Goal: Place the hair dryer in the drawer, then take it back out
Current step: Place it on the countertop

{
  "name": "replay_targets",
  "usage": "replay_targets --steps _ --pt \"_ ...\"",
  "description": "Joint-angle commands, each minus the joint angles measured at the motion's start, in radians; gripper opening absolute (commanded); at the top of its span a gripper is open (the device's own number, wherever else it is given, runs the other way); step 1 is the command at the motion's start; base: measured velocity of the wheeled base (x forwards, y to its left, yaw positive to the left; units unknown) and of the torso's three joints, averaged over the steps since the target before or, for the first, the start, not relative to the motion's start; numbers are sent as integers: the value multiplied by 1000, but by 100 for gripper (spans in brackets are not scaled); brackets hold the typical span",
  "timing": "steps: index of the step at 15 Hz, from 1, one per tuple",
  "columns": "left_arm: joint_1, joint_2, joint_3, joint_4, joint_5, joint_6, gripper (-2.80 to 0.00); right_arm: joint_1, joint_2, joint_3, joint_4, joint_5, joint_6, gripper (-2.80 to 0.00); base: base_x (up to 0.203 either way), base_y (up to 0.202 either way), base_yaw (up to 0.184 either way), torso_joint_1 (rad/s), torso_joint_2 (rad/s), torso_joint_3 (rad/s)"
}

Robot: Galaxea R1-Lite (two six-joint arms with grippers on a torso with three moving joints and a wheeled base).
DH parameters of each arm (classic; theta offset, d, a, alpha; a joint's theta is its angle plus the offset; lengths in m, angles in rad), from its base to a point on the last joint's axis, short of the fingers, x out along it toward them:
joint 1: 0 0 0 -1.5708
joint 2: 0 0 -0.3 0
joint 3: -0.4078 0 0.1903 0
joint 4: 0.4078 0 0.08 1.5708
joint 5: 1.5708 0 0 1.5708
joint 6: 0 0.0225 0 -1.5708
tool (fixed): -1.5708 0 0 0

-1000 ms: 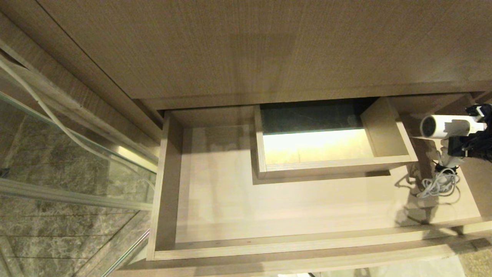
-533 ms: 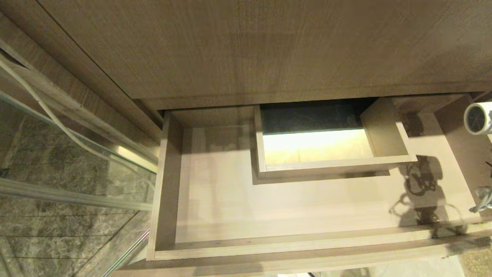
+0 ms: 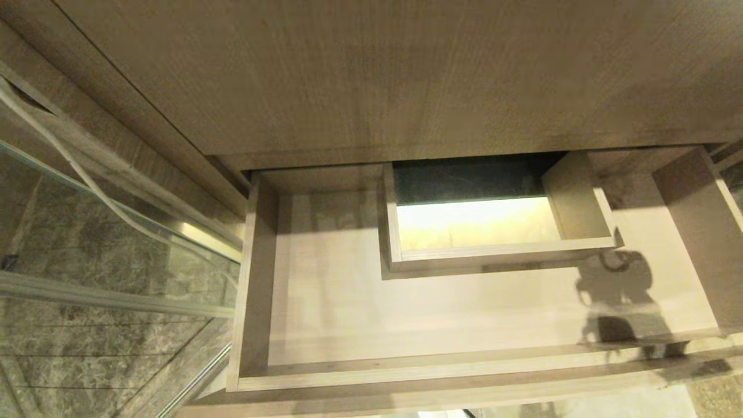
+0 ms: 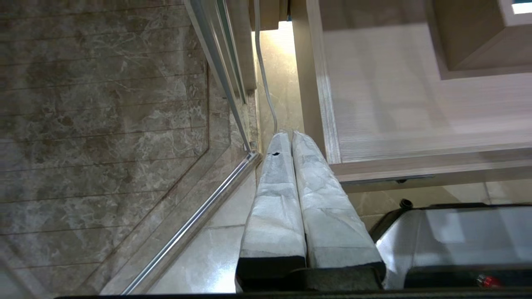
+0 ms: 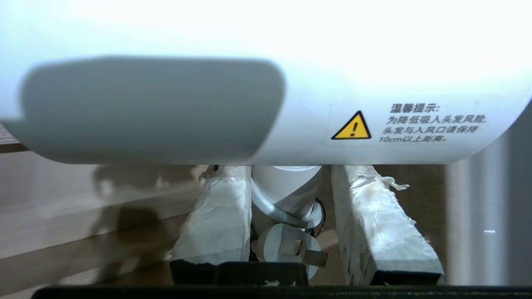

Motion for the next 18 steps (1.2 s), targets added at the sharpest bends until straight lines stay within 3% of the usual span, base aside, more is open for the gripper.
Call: replay_targets --steps 1,8,18 --pt "0 0 2 0 0 0 -280 0 -71 8 -2 -1 -10 -280 0 0 0 231 -472 -204" --pt "0 0 2 0 0 0 -280 2 -128 31 -5 0 -57 -280 0 0 0 172 -482 -215" --pt "0 0 0 0 0 0 -280 5 -140 32 -51 0 -59 -280 0 0 0 335 -511 -240"
